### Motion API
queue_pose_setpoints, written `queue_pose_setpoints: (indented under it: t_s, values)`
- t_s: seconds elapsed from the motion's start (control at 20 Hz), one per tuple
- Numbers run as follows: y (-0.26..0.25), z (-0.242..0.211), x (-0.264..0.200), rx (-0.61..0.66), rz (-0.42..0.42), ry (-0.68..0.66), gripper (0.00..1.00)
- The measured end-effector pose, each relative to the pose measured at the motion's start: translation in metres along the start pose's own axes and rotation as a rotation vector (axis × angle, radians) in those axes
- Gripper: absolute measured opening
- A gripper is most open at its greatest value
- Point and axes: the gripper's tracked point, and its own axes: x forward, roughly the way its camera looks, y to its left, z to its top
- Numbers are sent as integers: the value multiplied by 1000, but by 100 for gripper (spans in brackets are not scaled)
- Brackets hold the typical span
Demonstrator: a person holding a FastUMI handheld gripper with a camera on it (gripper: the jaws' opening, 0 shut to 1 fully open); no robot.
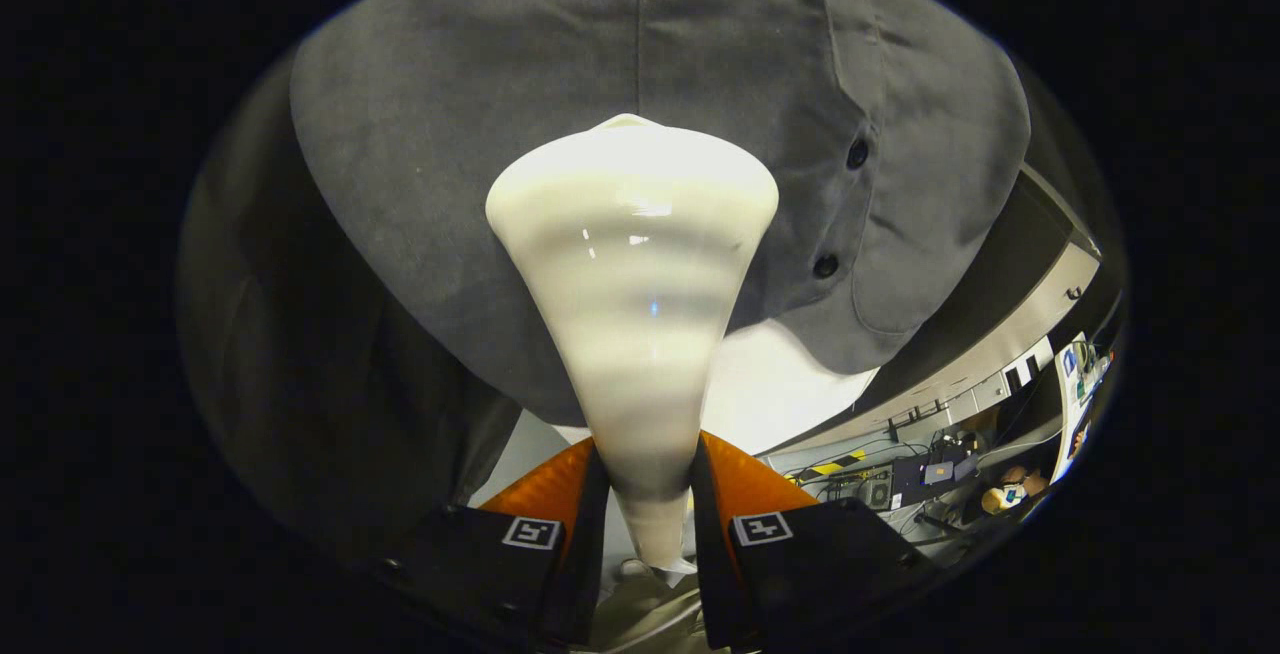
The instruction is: Iron the clothes twice with a garment steamer, once on the left side and once on the right side.
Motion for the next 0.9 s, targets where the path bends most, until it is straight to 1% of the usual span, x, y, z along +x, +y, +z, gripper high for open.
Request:
queue_pose_setpoints:
  t_s: [0.35,0.55,0.8,0.9]
  values:
    - [2,-30,20,7,9,58,48]
    - [6,-53,24,11,20,92,48]
    - [-6,-74,13,35,33,104,49]
    - [-17,-72,4,41,35,97,49]
